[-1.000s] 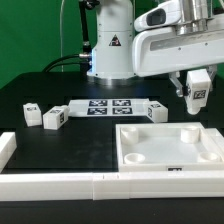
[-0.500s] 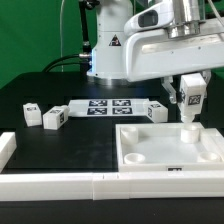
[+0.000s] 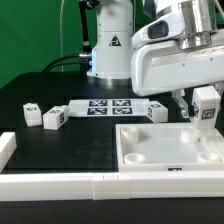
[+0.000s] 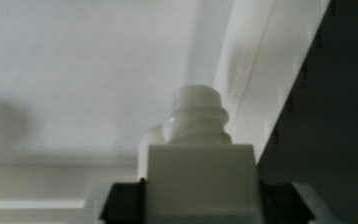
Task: Assemble one leg
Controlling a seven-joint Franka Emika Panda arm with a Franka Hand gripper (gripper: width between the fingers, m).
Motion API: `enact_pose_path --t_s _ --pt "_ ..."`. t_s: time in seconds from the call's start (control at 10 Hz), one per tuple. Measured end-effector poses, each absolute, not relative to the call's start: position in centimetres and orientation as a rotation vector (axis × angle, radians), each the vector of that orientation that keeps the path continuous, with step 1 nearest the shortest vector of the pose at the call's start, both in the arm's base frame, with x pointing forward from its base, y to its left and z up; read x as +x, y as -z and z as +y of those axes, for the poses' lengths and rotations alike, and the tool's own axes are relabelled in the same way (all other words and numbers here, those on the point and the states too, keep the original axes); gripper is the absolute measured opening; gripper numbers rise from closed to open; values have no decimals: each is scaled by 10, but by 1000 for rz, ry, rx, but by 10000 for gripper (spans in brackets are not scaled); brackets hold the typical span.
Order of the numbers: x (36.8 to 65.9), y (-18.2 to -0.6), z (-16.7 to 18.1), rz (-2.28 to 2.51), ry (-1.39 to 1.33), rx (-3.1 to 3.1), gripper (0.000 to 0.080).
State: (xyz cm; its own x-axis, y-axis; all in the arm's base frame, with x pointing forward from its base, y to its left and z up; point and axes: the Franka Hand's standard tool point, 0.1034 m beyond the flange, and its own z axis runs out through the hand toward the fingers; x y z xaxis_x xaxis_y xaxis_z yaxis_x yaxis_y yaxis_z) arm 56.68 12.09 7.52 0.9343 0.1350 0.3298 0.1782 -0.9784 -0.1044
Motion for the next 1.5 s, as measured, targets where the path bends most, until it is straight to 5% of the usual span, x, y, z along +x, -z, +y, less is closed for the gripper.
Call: enact_pose_path --t_s 1.5 --pt "602 -67 117 -224 710 -2932 291"
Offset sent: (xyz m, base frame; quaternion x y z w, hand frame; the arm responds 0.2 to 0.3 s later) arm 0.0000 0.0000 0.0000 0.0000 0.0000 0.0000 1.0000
